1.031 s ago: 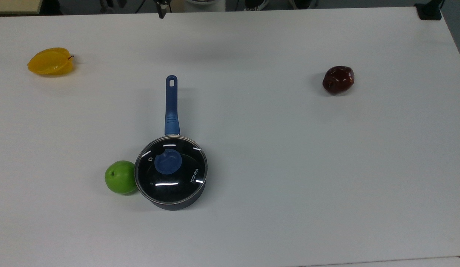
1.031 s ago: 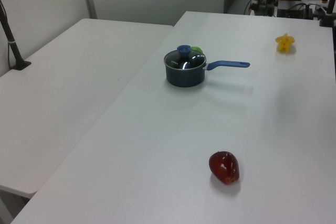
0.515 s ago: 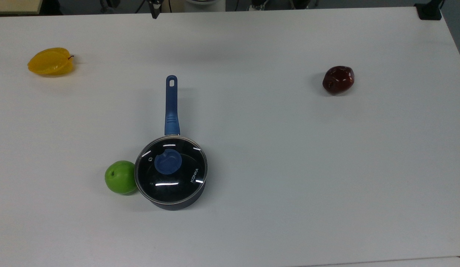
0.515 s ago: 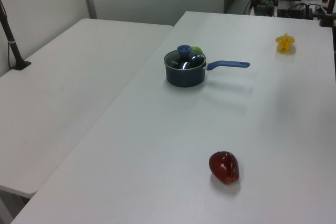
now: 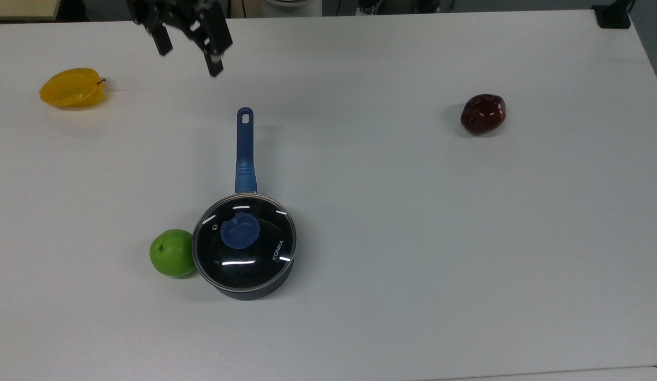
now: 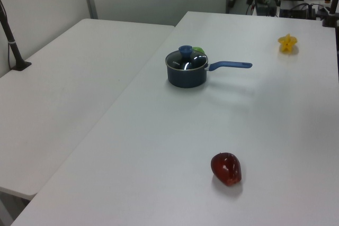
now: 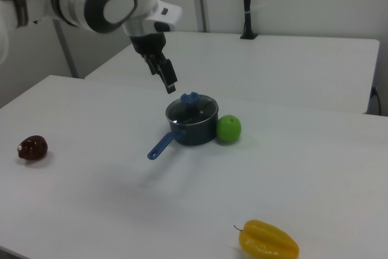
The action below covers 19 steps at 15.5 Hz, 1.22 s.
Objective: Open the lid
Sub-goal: 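Move the gripper down over the saucepan toward the blue lid knob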
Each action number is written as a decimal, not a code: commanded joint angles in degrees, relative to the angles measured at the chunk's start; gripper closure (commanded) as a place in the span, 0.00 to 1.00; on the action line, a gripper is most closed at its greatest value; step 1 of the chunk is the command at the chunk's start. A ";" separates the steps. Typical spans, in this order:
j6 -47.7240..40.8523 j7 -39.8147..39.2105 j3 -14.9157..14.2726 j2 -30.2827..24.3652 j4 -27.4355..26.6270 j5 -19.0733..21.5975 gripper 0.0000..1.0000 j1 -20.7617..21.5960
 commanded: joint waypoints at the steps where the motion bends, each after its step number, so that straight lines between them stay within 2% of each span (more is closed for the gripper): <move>1: 7.11 9.76 0.08 4.95 1.38 -1.94 0.00 4.03; 5: 13.97 24.59 -0.71 9.34 2.60 -6.42 0.00 7.20; 7: 14.34 28.40 -0.71 12.59 5.41 -11.07 0.00 7.72; 10: 15.74 29.73 -0.71 18.82 11.12 -15.39 0.00 8.96; 19: 18.46 35.00 -0.97 29.65 22.38 -20.58 0.00 10.54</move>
